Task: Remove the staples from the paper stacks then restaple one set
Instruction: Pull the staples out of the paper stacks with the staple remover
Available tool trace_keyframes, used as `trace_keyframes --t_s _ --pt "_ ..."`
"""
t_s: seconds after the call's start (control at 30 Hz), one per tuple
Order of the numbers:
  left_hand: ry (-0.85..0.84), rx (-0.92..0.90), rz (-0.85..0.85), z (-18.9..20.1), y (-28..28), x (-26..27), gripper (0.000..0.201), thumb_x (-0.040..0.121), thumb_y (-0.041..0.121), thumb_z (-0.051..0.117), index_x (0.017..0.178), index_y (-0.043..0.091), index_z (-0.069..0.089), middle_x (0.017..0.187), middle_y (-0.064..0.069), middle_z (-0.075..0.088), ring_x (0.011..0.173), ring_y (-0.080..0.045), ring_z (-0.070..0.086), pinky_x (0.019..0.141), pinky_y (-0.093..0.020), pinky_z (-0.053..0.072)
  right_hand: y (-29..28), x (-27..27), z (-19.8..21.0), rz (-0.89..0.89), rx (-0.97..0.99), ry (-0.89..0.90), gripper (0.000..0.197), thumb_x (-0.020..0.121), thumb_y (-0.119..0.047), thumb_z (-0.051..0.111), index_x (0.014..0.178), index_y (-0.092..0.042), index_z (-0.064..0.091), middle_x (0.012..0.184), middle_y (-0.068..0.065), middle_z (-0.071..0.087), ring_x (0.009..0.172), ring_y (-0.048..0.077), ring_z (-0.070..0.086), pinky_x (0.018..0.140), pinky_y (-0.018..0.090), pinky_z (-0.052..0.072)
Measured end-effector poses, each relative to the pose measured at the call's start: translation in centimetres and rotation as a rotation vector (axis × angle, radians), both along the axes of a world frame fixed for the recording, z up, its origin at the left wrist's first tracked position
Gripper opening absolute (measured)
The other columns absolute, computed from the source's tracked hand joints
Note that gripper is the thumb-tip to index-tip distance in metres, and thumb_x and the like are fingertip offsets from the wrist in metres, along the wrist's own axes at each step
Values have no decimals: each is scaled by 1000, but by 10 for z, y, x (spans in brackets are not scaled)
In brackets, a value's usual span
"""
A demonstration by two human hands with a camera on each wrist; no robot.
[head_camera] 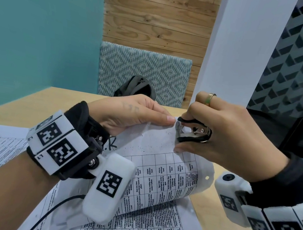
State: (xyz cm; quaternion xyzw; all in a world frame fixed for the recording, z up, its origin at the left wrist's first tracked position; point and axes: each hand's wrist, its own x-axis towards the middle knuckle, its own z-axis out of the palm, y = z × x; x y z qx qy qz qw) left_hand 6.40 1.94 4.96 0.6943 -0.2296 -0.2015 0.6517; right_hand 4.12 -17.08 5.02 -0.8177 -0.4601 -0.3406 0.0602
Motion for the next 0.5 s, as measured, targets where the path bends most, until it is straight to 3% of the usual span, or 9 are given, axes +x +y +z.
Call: trace_keyframes --t_s 0.17,0.37,0.5 --pt "-36 15 2 -1 0 2 28 75 10 57 94 -10 62 95 -12 67 82 -7 64 78 -12 49 1 0 0 -7 7 5 41 59 -38 74 76 -4 58 77 -6 40 52 25 47 42 34 45" --pt "-44 11 -26 0 2 0 18 75 9 57 85 -4 64 81 -4 70 77 -5 65 73 -11 49 1 -4 -1 -24 -18 -22 38 62 -35 74 74 -4 56 76 -5 37 50 20 40 42 26 38" --pt "-38 3 -42 -1 0 -2 21 77 8 55 90 -7 62 78 -3 72 74 -5 67 68 -12 50 1 -4 -2 -14 -13 -37 37 64 -33 74 72 -3 55 75 -6 35 53 15 32 43 24 34"
